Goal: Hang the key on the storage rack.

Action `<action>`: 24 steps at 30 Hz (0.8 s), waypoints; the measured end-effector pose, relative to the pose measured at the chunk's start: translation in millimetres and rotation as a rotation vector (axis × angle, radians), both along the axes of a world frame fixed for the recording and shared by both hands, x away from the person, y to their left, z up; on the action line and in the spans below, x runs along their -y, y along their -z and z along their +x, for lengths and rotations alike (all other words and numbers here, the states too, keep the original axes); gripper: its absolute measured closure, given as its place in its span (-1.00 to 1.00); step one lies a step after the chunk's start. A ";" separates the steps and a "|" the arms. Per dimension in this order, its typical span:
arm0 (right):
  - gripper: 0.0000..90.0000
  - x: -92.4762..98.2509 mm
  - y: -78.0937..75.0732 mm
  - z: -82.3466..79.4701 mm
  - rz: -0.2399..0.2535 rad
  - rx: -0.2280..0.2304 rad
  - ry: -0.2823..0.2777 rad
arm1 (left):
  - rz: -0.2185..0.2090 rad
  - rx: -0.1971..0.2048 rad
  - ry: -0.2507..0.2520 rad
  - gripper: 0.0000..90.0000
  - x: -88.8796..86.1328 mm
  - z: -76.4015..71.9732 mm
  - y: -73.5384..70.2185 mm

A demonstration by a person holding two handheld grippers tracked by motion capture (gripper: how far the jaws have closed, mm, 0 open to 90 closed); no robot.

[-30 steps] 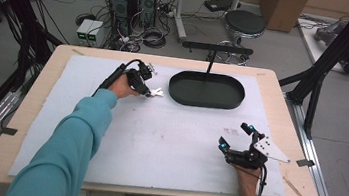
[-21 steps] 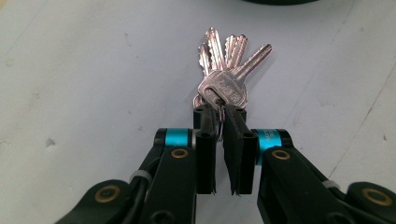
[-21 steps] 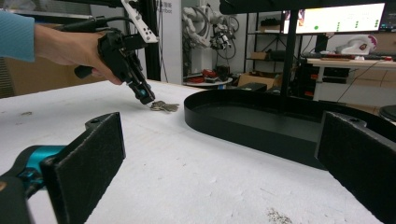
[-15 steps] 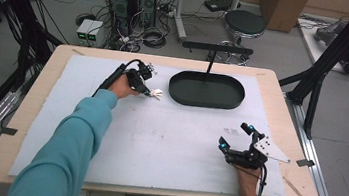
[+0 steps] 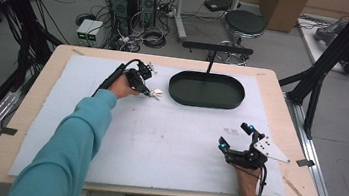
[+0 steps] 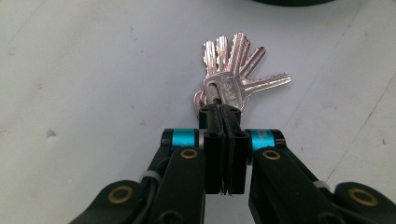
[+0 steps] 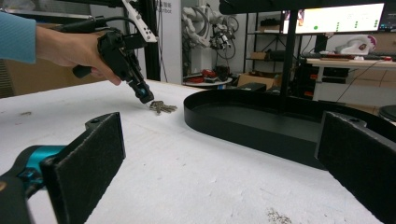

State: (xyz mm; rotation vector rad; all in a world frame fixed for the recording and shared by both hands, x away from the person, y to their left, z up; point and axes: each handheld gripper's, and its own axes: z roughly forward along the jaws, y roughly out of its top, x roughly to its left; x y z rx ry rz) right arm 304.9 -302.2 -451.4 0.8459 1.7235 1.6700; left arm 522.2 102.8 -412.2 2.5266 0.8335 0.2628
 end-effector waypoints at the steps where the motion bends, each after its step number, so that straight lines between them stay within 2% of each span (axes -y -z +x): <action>1: -0.98 0.0 0.0 0.0 0.000 0.001 0.000 | -0.009 -0.001 -0.004 0.96 0.3 -0.4 -0.4; 4: -0.99 0.3 0.0 0.1 0.001 -0.003 -0.002 | -0.035 0.010 -0.002 0.96 -0.4 -1.4 -5.1; 12: -0.99 0.0 -0.3 0.6 0.004 -0.007 0.003 | -0.160 0.030 0.026 0.96 -4.9 -10.9 -29.9; 16: -0.99 -0.7 -1.1 2.6 -0.006 -0.025 0.008 | -0.213 0.057 0.055 0.96 -5.6 -20.7 -46.1; 19: -0.98 0.1 -3.0 7.5 -0.009 -0.067 0.009 | -0.256 0.073 0.075 0.96 -7.5 -28.1 -57.9; 20: -0.98 0.1 -3.0 7.5 -0.009 -0.067 0.009 | -0.271 0.077 0.080 0.96 -8.1 -29.9 -60.7; 24: -0.98 1.0 -9.6 10.2 -0.003 -0.090 -0.001 | -0.392 0.087 0.097 0.96 -12.7 -38.8 -73.8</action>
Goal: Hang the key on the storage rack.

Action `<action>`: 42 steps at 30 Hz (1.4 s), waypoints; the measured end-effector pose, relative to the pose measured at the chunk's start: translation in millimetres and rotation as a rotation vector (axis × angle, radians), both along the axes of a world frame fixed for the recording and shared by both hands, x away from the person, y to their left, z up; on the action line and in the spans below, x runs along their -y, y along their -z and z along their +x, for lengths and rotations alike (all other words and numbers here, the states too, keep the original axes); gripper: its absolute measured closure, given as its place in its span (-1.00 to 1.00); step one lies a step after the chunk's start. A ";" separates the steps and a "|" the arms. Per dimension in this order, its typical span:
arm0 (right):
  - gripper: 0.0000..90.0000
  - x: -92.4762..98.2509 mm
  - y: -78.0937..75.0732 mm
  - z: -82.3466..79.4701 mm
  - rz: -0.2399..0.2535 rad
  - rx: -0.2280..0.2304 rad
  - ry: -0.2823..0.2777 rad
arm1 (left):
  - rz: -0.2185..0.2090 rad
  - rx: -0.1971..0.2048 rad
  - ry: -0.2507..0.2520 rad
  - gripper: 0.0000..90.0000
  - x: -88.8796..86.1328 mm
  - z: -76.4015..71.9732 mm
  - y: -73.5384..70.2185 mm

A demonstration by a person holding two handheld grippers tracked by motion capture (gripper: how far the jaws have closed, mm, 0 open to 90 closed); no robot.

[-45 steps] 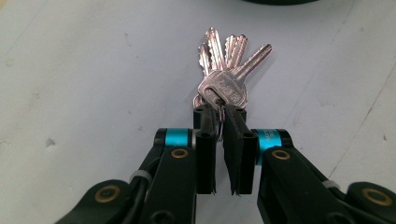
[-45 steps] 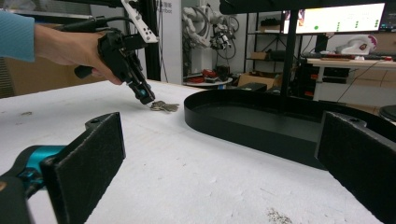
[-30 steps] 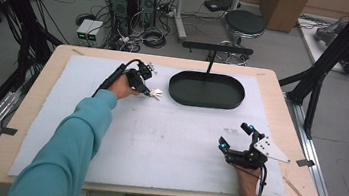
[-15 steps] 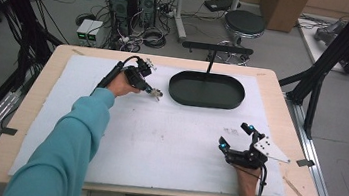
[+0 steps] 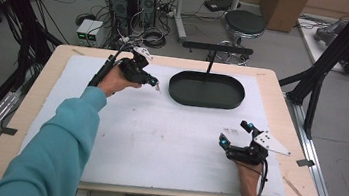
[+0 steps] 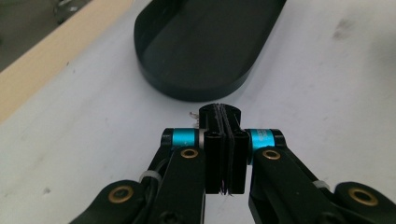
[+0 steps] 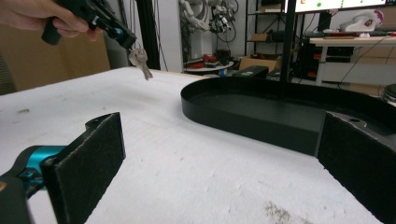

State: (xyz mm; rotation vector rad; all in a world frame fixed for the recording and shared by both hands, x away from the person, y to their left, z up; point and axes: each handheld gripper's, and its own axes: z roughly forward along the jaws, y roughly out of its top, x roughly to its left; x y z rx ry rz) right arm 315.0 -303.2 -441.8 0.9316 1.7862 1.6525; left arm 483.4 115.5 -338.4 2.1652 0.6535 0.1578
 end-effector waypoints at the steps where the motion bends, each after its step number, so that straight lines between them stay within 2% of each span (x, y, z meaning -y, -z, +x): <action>1: -0.98 1.2 -5.3 1.6 0.008 -0.005 -0.011 | -0.015 0.008 0.008 0.96 -1.7 -2.9 -3.6; 2: -0.98 1.2 -5.3 1.6 0.008 -0.005 -0.011 | -0.028 0.012 0.020 0.96 -3.1 -5.3 -6.1; 5: -0.98 1.9 -19.4 3.7 0.015 -0.010 -0.037 | -0.067 0.035 0.043 0.96 -6.3 -14.5 -13.3; 8: -0.98 1.3 -26.9 5.2 0.009 -0.010 -0.056 | -0.106 0.056 0.058 0.96 -9.1 -23.3 -19.8; 12: -0.99 -3.2 -46.8 11.2 0.012 -0.022 -0.129 | -0.169 0.083 0.088 0.96 -14.3 -35.2 -28.1; 13: -0.99 -7.6 -59.1 14.7 -0.008 -0.023 -0.161 | -0.184 0.088 0.096 0.96 -15.3 -38.1 -29.4; 15: -0.99 -9.1 -63.0 15.6 -0.012 -0.023 -0.170 | -0.195 0.101 0.109 0.96 -17.5 -43.2 -32.0; 21: -0.99 -21.5 -91.2 26.4 -0.054 -0.024 -0.258 | -0.250 0.089 0.143 0.96 -21.5 -56.1 -35.5; 22: -0.99 -24.4 -96.4 28.8 -0.055 -0.030 -0.288 | -0.265 0.093 0.153 0.96 -21.7 -58.2 -35.6; 26: -0.98 -34.5 -113.2 34.7 -0.079 -0.039 -0.351 | -0.315 0.099 0.188 0.96 -22.3 -66.2 -36.4; 28: -0.99 -40.6 -121.2 37.7 -0.093 -0.028 -0.381 | -0.329 0.108 0.204 0.96 -21.7 -70.9 -36.3; 29: -0.98 -47.0 -128.4 41.1 -0.103 -0.023 -0.414 | -0.337 0.108 0.214 0.96 -21.4 -73.0 -36.1; 31: -0.98 -49.5 -130.7 42.1 -0.106 -0.021 -0.427 | -0.343 0.114 0.228 0.96 -20.9 -76.3 -36.5; 35: -0.98 -62.4 -142.3 48.5 -0.141 -0.019 -0.504 | -0.375 0.132 0.266 0.96 -19.2 -84.4 -38.1; 36: -0.99 -65.0 -144.4 50.4 -0.145 -0.017 -0.516 | -0.382 0.143 0.272 0.96 -19.1 -86.4 -38.1; 39: -0.98 -72.7 -150.4 55.3 -0.144 -0.031 -0.559 | -0.398 0.146 0.283 0.96 -18.0 -90.3 -38.4; 42: -0.98 -81.2 -156.2 59.1 -0.145 -0.025 -0.599 | -0.407 0.150 0.297 0.96 -16.2 -93.2 -39.1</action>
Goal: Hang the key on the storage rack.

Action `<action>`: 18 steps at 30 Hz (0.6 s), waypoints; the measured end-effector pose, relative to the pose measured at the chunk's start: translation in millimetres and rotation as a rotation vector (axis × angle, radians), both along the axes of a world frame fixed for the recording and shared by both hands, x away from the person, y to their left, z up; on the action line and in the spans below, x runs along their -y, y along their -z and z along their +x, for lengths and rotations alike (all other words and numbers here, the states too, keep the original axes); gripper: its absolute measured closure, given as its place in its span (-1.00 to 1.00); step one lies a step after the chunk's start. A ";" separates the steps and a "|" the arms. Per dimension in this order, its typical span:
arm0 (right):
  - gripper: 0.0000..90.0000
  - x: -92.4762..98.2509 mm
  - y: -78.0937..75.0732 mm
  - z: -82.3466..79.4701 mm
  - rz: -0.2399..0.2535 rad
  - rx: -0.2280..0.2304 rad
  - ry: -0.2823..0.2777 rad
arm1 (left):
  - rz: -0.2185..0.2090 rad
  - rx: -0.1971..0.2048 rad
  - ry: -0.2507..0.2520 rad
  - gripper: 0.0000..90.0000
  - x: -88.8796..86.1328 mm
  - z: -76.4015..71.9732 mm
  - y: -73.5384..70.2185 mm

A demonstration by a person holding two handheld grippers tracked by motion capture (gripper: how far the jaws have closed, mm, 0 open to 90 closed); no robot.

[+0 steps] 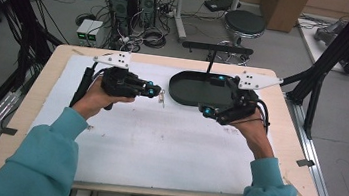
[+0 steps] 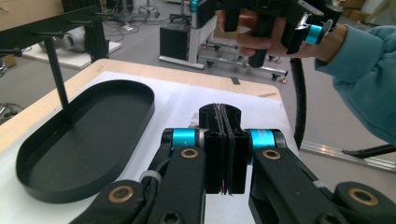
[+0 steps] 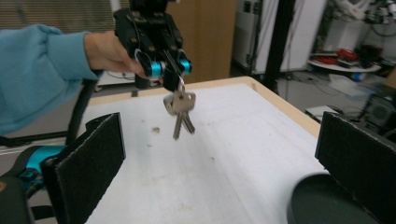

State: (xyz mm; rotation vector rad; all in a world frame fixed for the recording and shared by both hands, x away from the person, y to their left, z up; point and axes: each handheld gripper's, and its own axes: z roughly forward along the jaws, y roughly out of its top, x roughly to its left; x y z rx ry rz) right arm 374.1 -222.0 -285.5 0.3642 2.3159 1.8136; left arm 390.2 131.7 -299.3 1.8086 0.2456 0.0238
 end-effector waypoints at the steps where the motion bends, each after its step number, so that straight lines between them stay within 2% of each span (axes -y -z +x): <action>1: -0.98 -3.4 -1.8 1.1 -0.003 0.002 -0.018 | -0.002 0.002 0.005 0.96 0.8 -1.1 -0.3; 7: -0.93 -21.7 -8.7 8.9 -0.038 0.039 -0.094 | 0.002 0.013 0.033 0.96 4.3 -3.9 -0.6; 10: -0.91 -30.7 -9.8 14.3 -0.050 0.023 -0.141 | -0.009 0.012 0.051 0.96 5.2 -4.5 -0.8; 15: -0.88 -38.5 -8.9 20.1 -0.063 0.029 -0.174 | -0.016 0.017 0.077 0.96 6.5 -5.3 -0.7; 16: -0.83 -40.3 -8.6 21.0 -0.066 0.029 -0.182 | -0.019 0.015 0.082 0.96 6.8 -5.1 -0.3; 17: -0.69 -43.4 -7.5 22.4 -0.067 0.015 -0.216 | -0.020 0.014 0.082 0.96 6.8 -5.1 -0.2; 18: -0.69 -43.4 -7.5 22.4 -0.067 0.015 -0.216 | -0.021 0.015 0.082 0.96 7.0 -5.1 -0.2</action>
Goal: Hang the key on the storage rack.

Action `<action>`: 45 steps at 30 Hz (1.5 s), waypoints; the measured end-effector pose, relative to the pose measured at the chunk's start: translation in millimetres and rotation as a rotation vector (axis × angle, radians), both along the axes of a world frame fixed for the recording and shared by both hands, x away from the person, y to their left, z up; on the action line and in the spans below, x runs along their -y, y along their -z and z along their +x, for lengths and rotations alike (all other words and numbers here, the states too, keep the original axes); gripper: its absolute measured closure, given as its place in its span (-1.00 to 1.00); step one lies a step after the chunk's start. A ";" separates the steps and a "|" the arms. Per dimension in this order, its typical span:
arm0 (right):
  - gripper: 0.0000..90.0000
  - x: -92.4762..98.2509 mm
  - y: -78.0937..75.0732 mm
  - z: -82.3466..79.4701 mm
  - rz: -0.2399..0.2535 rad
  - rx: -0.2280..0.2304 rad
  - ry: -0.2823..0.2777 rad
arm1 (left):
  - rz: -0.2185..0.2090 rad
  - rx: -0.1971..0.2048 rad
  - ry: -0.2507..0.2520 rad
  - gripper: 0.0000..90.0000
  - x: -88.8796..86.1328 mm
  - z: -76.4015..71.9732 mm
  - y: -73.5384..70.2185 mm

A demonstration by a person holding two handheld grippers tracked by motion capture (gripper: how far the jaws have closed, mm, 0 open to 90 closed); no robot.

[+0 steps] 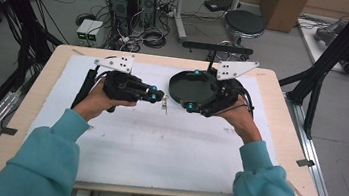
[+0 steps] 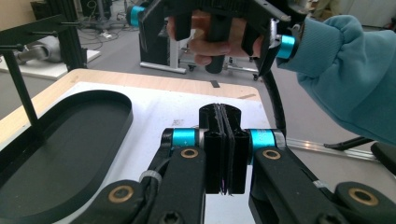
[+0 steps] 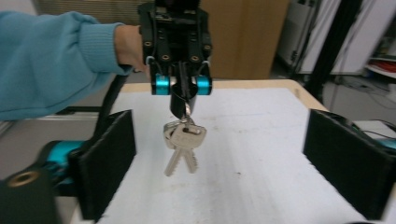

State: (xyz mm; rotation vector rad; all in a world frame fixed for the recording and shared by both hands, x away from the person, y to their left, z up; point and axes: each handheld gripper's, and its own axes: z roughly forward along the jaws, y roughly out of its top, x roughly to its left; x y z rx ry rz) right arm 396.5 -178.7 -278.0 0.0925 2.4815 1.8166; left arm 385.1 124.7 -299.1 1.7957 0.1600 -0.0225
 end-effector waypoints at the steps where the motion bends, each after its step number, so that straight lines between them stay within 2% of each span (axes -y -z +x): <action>1: -0.68 -0.9 0.5 0.4 -0.002 -0.001 -0.009 | 0.000 0.000 0.003 0.96 0.0 0.1 0.0; 2: -0.66 -3.2 1.6 1.8 0.003 0.008 -0.018 | -0.002 -0.001 0.004 0.96 0.2 0.1 0.1; 10: -0.53 -11.3 6.0 3.9 -0.016 -0.021 -0.055 | -0.006 -0.008 0.027 0.96 2.8 0.2 1.3; 11: -0.48 -11.9 6.4 3.3 -0.024 -0.030 -0.062 | -0.009 -0.009 0.027 0.96 3.4 -0.3 1.5; 12: -0.45 -13.6 6.8 4.7 -0.018 -0.007 -0.071 | -0.007 -0.006 0.029 0.96 3.9 -0.2 1.6; 13: -0.41 -14.0 6.9 2.7 -0.031 -0.028 -0.071 | -0.007 -0.008 0.033 0.96 4.4 -0.2 1.9; 18: -0.11 -15.8 7.0 1.6 -0.041 -0.032 -0.106 | -0.006 -0.011 0.038 0.96 5.2 -0.4 2.2; 21: -0.01 -16.7 7.7 2.2 -0.041 -0.034 -0.115 | -0.005 -0.008 0.042 0.96 5.6 0.0 2.6; 24: 0.10 -17.2 8.3 1.8 -0.057 -0.054 -0.121 | -0.004 -0.010 0.046 0.96 6.2 -0.1 2.8; 29: 0.31 -18.4 9.2 3.5 -0.057 -0.046 -0.136 | -0.004 -0.010 0.052 0.96 7.0 -0.1 3.0; 30: 0.40 -17.5 8.8 3.3 -0.057 -0.062 -0.136 | -0.006 -0.014 0.053 0.96 7.0 -0.2 3.1; 33: 0.46 -17.0 8.6 3.1 -0.060 -0.079 -0.138 | -0.013 -0.015 0.058 0.96 7.0 0.4 3.1; 39: 0.57 -17.8 8.7 3.9 -0.061 -0.078 -0.145 | -0.013 -0.013 0.065 0.96 8.0 0.4 3.5; 41: 0.60 -17.5 8.7 2.6 -0.071 -0.100 -0.149 | -0.013 -0.011 0.065 0.96 8.4 0.6 3.4; 45: 0.64 -18.7 9.2 3.1 -0.072 -0.097 -0.153 | -0.018 -0.011 0.065 0.96 8.9 0.8 2.8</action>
